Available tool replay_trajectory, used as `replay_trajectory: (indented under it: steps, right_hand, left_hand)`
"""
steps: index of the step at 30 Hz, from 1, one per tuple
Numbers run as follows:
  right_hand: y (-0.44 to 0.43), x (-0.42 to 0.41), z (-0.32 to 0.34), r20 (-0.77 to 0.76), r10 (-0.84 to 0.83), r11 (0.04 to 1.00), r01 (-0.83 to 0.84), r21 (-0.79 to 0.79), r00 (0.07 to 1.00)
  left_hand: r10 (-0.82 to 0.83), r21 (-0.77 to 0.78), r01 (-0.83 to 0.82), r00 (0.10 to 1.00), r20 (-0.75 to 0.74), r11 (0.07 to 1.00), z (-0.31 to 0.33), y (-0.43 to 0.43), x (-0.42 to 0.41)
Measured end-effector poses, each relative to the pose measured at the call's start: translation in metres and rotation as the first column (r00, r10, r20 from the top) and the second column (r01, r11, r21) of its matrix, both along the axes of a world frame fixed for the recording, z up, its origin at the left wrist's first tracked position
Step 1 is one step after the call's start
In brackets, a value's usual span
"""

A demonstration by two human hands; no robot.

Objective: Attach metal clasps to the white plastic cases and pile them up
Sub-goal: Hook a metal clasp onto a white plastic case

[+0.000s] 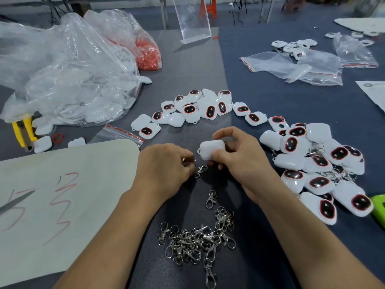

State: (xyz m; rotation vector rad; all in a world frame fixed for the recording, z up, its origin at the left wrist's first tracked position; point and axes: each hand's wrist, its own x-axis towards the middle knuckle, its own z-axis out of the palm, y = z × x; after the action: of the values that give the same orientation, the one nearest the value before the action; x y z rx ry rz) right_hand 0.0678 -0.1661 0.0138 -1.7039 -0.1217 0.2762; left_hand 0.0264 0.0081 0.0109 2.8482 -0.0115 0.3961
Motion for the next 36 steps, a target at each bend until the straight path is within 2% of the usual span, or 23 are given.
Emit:
replay_trajectory:
  steps: [3, 9, 21, 30, 36]
  right_hand:
    - [0.005, 0.0, -0.006, 0.124, 0.007, 0.992, 0.008, -0.124, 0.992]
    - [0.003, 0.005, -0.007, 0.123, 0.061, 0.985, -0.039, -0.168, 0.991]
    - [0.008, -0.002, 0.006, 0.25, 0.095, 0.922, 0.01, -0.388, 0.963]
    - [0.017, -0.017, 0.019, 0.324, 0.185, 0.855, 0.011, -0.518, 0.928]
    - [0.027, -0.032, 0.033, 0.355, 0.302, 0.733, 0.023, -0.679, 0.885]
  left_hand:
    - [-0.057, -0.145, 0.052, 0.998, -0.032, 0.988, 0.0, 0.004, 0.001]
    - [-0.078, -0.371, 0.044, 0.994, -0.077, 0.928, -0.004, 0.01, 0.002]
    - [0.006, -0.406, -0.055, 0.993, -0.12, 0.912, -0.008, 0.01, 0.002]
    - [0.025, -0.391, -0.075, 0.991, -0.13, 0.917, -0.01, 0.008, 0.003]
    - [0.034, -0.415, -0.087, 0.991, -0.132, 0.906, -0.009, 0.006, 0.002]
